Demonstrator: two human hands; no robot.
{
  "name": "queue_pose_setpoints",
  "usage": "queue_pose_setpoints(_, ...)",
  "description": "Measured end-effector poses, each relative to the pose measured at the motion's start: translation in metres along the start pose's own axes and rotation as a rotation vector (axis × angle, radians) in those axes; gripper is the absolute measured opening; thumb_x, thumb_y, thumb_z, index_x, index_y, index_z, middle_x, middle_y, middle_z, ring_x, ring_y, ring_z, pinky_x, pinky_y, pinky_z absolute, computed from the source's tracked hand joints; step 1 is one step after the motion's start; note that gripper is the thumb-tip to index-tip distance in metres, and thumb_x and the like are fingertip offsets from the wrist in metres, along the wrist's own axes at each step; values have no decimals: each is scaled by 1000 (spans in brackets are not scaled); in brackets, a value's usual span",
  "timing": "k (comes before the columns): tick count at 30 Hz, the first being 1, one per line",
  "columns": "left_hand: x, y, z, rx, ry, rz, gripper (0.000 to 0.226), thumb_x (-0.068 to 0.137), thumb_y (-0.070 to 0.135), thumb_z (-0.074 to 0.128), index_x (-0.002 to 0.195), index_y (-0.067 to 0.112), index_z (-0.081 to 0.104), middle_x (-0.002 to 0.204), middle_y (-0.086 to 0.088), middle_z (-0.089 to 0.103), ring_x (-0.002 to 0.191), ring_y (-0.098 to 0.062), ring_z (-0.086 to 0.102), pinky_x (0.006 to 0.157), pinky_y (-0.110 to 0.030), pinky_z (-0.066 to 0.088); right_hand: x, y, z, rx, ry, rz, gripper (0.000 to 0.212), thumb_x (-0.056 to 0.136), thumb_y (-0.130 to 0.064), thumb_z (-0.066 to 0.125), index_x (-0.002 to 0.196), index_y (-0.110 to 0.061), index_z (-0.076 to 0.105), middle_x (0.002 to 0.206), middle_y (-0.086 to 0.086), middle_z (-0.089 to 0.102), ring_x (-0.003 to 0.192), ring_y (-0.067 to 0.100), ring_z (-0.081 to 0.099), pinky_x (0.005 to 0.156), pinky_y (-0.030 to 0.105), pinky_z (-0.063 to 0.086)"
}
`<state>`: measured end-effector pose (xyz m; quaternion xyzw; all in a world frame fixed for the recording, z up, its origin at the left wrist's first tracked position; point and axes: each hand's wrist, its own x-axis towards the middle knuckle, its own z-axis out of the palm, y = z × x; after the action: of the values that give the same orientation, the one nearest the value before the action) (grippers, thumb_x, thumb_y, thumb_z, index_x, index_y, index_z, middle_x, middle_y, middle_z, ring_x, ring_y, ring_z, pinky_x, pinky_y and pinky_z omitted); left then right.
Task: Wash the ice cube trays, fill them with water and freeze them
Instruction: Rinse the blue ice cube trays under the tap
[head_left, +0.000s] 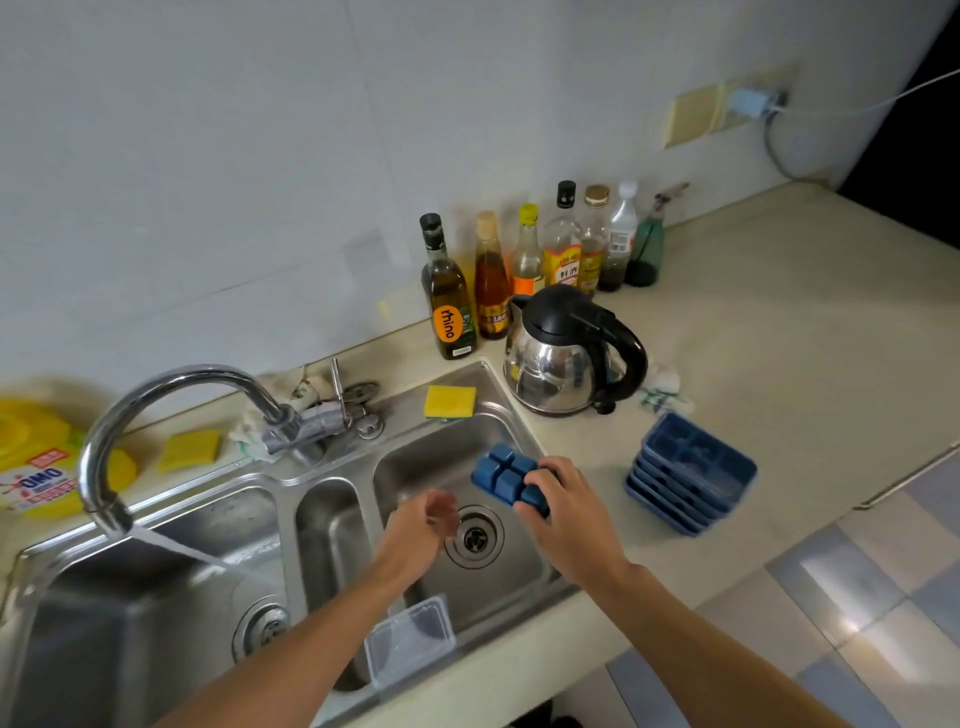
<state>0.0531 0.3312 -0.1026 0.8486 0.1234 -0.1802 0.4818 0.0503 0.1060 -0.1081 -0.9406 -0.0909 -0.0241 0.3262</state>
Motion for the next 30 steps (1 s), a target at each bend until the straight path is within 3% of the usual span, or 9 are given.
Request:
queue_pose_setpoints(4, 12, 6, 3, 17, -16, 72, 36, 95, 13, 68, 128, 11, 55, 106, -7, 67, 83, -15, 66, 70, -22, 55, 12, 2, -3, -39, -10, -24, 35, 97, -38, 60, 124, -16, 63, 136, -3, 50, 121, 15, 50, 98, 30, 48)
queue_pose_setpoints(7, 24, 7, 3, 220, 27, 230, 33, 97, 12, 64, 128, 13, 54, 112, -7, 63, 91, -20, 66, 72, -22, 54, 20, 0, -3, -38, -48, 5, 36, 97, -40, 60, 125, -18, 64, 133, -6, 52, 117, 13, 51, 98, 27, 45)
queue_pose_setpoints(10, 30, 20, 5, 71, 120, 263, 19, 103, 9, 50, 117, 1, 60, 105, -14, 56, 84, -21, 58, 71, -26, 52, 25, -11, -5, 67, -22, 100, 32, 94, -45, 61, 119, -26, 64, 121, -14, 55, 100, 1, 54, 84, 14, 41)
queue_pose_setpoints(12, 34, 23, 3, 90, 135, 329, 22, 101, 6, 51, 121, 2, 60, 105, -8, 59, 86, -8, 60, 75, -20, 51, 30, -19, -13, 239, -39, 226, 24, 93, -48, 63, 114, -37, 57, 110, -19, 60, 92, -3, 59, 74, 10, 43)
queue_pose_setpoints(15, 40, 36, -1, 2, 118, 373, 29, 96, 1, 62, 117, 21, 59, 104, 15, 64, 89, 19, 61, 82, -5, 49, 40, -27, -31, 621, -106, 437, 22, 97, -40, 66, 114, -36, 53, 109, -5, 69, 91, 11, 71, 68, 24, 60)
queue_pose_setpoints(19, 40, 56, 1, -61, 126, 412, 18, 97, 17, 65, 106, 32, 62, 103, 18, 69, 97, 10, 63, 81, -9, 48, 43, -30, -60, 814, -143, 564, 18, 101, -36, 63, 109, -20, 64, 107, 7, 69, 88, 20, 73, 63, 30, 62)
queue_pose_setpoints(25, 40, 76, 33, -49, 22, 454, 13, 98, 17, 62, 109, 21, 69, 95, 9, 73, 91, -4, 69, 82, -21, 53, 30, -8, -108, 395, -43, 408, 24, 98, -48, 58, 101, -26, 66, 94, -9, 72, 85, 7, 69, 68, 25, 60)
queue_pose_setpoints(27, 42, 80, 49, 39, -10, 472, 13, 99, 14, 60, 103, 19, 71, 85, 9, 71, 79, -1, 67, 74, -17, 50, 21, 4, -125, 268, 5, 320, 27, 98, -49, 58, 110, -26, 66, 99, -14, 71, 91, 3, 65, 71, 21, 52)
queue_pose_setpoints(30, 39, 79, 77, 169, -45, 473, 15, 99, 14, 60, 98, 20, 73, 81, 13, 70, 75, 1, 66, 72, -18, 51, 10, 25, -147, 111, 61, 182, 33, 101, -45, 56, 123, -22, 64, 110, -7, 66, 100, 11, 61, 86, 31, 50)
